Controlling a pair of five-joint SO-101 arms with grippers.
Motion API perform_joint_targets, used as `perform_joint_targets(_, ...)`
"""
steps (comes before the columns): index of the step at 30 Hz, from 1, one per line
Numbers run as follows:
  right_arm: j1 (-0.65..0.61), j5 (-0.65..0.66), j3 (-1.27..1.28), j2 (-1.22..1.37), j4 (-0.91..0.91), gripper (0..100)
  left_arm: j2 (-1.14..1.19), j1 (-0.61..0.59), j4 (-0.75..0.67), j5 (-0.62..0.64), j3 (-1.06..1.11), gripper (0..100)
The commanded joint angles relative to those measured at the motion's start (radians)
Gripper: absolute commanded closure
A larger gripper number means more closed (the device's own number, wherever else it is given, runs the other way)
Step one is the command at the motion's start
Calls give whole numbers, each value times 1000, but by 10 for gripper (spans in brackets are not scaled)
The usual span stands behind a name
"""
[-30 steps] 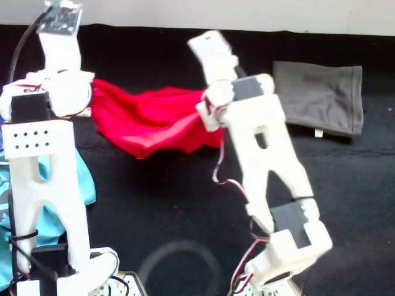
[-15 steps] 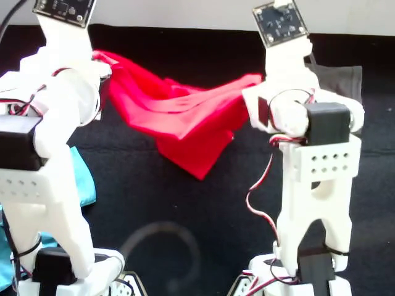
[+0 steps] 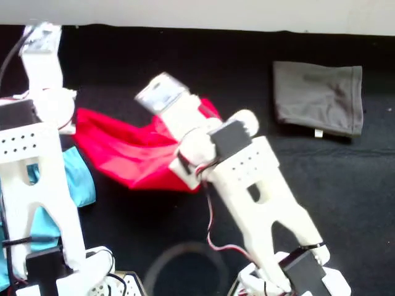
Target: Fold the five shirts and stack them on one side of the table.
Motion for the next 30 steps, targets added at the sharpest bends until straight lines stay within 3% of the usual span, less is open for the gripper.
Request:
perform_joint_targets(1,-47,8,10,-31,-2,760,-16,-84,-32,-8,62,985)
perform_joint_targets(5,-31,8,-59,-35,19,753,-16,-168,-32,-8,90,907)
perform_joint_targets(10,111,9,-133,-22,13,753,-28,-197,-25,-6,73,816)
perform_joint_targets(16,308,9,108,-22,-205,753,-28,-162,118,0,-137,815)
perform_joint_targets(19,374,9,231,-22,-335,753,-22,-28,258,0,-242,813)
perform_joint_targets(23,493,5,283,-27,-384,753,-16,283,382,0,-269,812)
perform_joint_targets(30,731,5,259,-35,-383,753,-16,688,397,15,-188,811)
